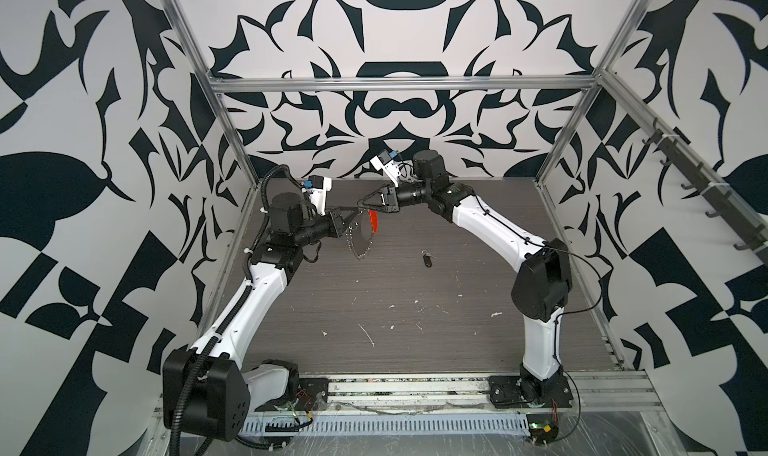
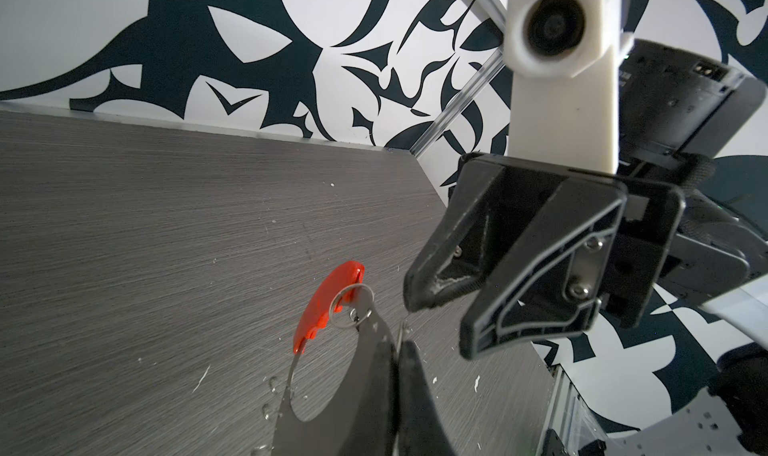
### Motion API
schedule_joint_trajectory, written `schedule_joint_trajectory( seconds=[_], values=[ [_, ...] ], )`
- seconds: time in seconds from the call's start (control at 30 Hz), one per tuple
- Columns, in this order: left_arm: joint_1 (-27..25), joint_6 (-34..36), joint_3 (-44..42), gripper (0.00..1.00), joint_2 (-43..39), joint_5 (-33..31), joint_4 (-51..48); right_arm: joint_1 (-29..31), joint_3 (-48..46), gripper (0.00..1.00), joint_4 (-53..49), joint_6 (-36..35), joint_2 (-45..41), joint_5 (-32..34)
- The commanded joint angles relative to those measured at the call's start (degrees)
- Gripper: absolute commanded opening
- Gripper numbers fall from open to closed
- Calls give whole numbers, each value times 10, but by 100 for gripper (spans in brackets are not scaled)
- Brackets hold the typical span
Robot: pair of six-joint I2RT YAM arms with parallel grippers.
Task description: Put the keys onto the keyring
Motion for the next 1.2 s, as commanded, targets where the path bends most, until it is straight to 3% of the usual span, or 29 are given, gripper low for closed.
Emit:
schedule_joint_trajectory(
  seconds=[0.0, 0.43, 0.73, 1.17],
  values=[
    [3, -4, 20, 0, -3, 9, 26, 3, -2, 31, 6, -16, -8, -4],
    [3, -10, 23, 0, 1, 8, 35, 4, -21, 31, 35, 2, -12, -14],
    [3, -20, 21, 0, 5, 10, 45, 7, -32, 21, 69, 26, -11, -23],
    [3, -36, 18, 0, 11, 16, 61, 20, -39, 14, 99, 44, -5, -22]
  ],
)
